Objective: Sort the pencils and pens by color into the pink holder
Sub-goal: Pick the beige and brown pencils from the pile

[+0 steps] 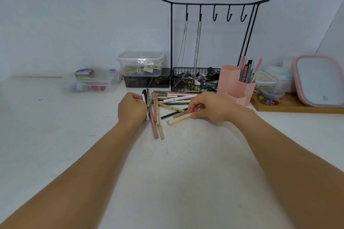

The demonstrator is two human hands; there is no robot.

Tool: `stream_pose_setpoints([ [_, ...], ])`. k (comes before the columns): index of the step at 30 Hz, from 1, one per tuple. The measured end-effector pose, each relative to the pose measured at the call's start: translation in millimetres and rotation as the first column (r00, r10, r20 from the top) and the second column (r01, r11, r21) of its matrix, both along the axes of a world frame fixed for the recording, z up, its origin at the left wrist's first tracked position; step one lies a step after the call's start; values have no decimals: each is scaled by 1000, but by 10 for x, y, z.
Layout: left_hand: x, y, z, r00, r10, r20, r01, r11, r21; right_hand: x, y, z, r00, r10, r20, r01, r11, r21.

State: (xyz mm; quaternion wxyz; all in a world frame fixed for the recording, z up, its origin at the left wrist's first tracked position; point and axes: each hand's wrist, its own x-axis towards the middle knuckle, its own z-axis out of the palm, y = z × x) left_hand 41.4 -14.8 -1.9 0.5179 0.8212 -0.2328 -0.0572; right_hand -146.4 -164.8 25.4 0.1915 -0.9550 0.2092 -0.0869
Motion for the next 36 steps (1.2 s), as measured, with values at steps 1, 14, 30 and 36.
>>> stream_pose_setpoints([
  [1,-6,6,12,1000,2,-26,-3,1000,-30,-19,2,16,999,4,39,-5,999,32],
  [14,0,150,326,933,-297,-205,171,864,-473,336,579,77,866,-196,459,-183,731,657],
  [30,304,298,101,998,36,55,-44,989,143,360,551,-196,752,-338,566,15,867,498],
  [36,312,291,99,992,27,127,-64,953,296,380,501,-279,744,-315,590,5,885,466],
])
